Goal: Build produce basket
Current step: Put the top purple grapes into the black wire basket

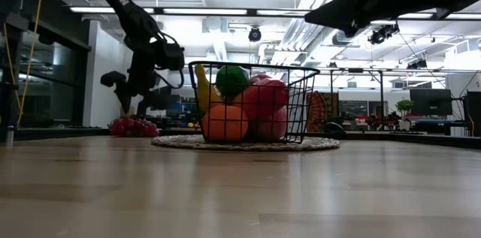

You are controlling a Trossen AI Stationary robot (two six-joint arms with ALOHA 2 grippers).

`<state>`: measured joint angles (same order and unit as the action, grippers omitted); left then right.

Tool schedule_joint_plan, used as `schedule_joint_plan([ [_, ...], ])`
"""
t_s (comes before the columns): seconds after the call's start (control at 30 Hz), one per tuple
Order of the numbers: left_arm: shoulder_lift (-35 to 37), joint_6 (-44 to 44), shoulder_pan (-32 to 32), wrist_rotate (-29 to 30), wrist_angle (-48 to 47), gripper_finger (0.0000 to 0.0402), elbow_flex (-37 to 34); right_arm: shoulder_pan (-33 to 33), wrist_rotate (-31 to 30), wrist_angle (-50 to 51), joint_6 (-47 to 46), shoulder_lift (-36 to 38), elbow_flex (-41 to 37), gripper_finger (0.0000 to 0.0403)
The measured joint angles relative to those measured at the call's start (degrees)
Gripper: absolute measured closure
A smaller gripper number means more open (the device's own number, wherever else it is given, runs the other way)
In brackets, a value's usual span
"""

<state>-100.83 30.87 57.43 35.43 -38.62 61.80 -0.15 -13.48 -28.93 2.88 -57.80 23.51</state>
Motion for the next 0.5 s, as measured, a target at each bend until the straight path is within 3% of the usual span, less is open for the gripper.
schedule_joint_plan([
  [0.17,0.65,-0.01,0.34,2.15,-0.63,0.0245,0.00,-0.06,0.07,0.00,-0.05,0.00,0.00,0.0402],
  [0.5,-1.21,-1.06,1.86,-1.04,-0.47,0.0245,-0.09,-0.04,0.16,-0.01,-0.07,0.00,0.00,0.0402],
])
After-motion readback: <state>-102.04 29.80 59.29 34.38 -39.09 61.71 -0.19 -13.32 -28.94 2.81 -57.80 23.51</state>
